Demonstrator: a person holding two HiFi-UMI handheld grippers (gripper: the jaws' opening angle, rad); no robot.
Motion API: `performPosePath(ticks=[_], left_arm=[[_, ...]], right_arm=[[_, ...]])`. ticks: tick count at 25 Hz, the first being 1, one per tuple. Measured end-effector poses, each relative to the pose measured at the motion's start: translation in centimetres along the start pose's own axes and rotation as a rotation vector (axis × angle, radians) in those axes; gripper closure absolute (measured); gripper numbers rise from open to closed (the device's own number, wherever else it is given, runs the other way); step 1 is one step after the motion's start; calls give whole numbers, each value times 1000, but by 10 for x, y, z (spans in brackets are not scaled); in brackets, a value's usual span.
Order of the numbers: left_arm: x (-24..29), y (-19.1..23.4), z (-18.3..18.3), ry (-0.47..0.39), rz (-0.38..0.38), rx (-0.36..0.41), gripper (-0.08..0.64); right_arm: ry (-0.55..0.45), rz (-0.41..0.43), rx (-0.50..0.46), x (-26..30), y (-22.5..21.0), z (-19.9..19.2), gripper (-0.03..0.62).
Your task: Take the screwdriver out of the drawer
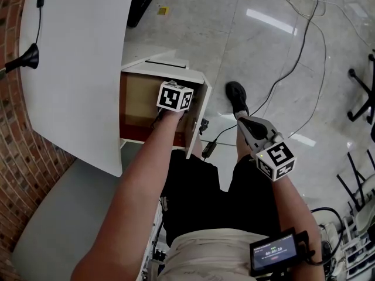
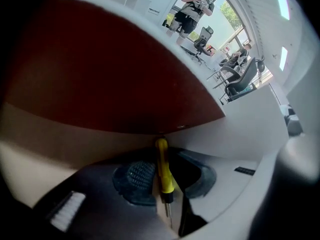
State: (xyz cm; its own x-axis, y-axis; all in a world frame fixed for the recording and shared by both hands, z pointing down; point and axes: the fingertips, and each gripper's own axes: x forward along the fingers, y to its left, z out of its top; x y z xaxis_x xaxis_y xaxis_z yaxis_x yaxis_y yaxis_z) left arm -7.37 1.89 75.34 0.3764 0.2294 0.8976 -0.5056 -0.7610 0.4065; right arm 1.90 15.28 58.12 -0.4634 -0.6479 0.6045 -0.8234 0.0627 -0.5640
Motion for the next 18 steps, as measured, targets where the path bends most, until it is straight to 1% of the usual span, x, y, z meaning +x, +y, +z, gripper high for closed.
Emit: performPosePath(ticks=[3, 5, 12, 18], left_arm=[[-1, 0, -2, -17, 20, -25, 489], [-3, -2, -2, -25, 29, -21, 502], [-15, -6, -5, -72, 42, -29, 506], [-32, -5, -11, -132, 67, -40, 506]], right_arm=[[-2, 2, -6, 0, 2, 1, 586], [-3, 3, -10, 0, 3, 2, 586], [8, 18, -27, 4, 11, 1, 585], [17, 41, -51, 8, 19, 5, 585]])
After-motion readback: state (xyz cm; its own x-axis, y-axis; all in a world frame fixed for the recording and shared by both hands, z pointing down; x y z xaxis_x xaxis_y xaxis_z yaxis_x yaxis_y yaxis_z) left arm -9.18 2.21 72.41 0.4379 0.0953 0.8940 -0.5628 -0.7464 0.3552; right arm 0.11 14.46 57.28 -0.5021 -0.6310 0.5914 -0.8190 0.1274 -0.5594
